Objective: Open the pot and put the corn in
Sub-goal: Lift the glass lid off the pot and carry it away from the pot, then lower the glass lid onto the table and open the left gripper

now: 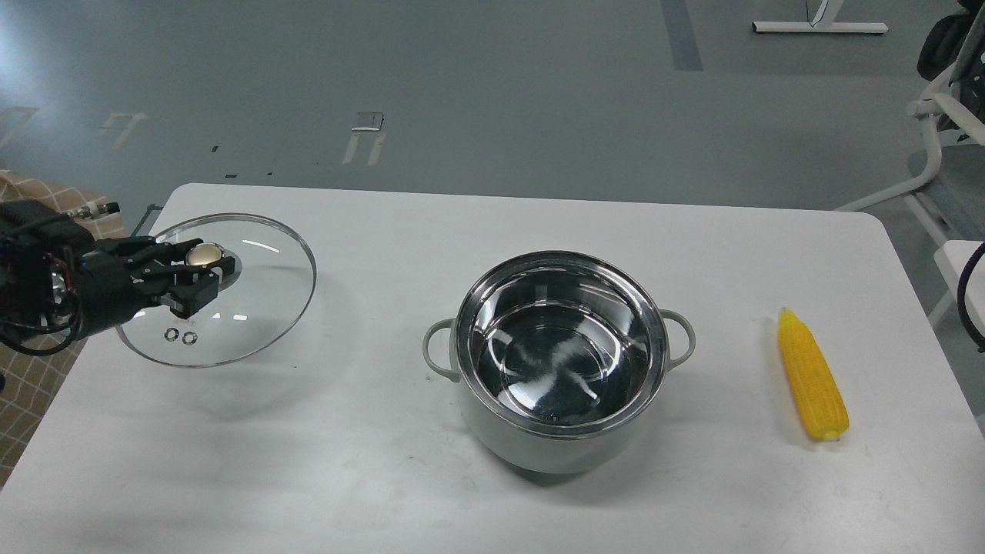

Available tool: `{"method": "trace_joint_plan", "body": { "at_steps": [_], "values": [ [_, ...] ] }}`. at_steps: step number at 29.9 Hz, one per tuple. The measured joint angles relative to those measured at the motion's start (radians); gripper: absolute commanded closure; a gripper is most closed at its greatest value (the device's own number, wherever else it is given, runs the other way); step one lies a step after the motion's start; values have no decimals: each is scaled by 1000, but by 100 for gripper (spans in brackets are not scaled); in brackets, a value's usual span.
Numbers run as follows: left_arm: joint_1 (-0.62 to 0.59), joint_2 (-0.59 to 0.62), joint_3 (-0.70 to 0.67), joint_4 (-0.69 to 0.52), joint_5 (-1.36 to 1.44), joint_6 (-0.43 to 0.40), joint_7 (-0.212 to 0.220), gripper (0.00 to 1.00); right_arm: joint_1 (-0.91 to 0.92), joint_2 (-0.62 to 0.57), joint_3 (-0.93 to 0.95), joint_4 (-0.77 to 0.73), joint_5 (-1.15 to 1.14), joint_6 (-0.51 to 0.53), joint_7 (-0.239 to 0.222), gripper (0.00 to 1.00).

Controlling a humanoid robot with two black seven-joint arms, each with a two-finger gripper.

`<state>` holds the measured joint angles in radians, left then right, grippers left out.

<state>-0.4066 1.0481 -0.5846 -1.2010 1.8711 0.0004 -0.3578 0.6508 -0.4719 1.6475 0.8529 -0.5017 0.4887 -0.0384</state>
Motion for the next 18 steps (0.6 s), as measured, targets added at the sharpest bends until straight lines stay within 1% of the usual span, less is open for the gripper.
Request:
{"method": "trace_joint_plan", "body": {
  "at_steps": [3, 10, 14, 16, 17, 18],
  "values": [
    [4, -48, 17, 67, 0, 6, -13, 69, 5, -7, 0, -1, 0, 0, 0, 0],
    [6, -104, 44, 109, 0, 21, -20, 67, 9, -12, 0, -3, 0, 0, 0, 0],
    [6, -107, 74, 123, 7, 24, -22, 66, 6, -12, 0, -2, 0, 0, 0, 0],
    [6, -107, 97, 124, 7, 29, -23, 65, 5, -12, 0, -2, 0, 0, 0, 0],
    [6, -107, 104, 124, 6, 34, -23, 63, 4, -12, 0, -2, 0, 0, 0, 0],
    [6, -107, 110, 124, 4, 41, -23, 58, 3, -12, 0, -2, 0, 0, 0, 0]
  ]
}}
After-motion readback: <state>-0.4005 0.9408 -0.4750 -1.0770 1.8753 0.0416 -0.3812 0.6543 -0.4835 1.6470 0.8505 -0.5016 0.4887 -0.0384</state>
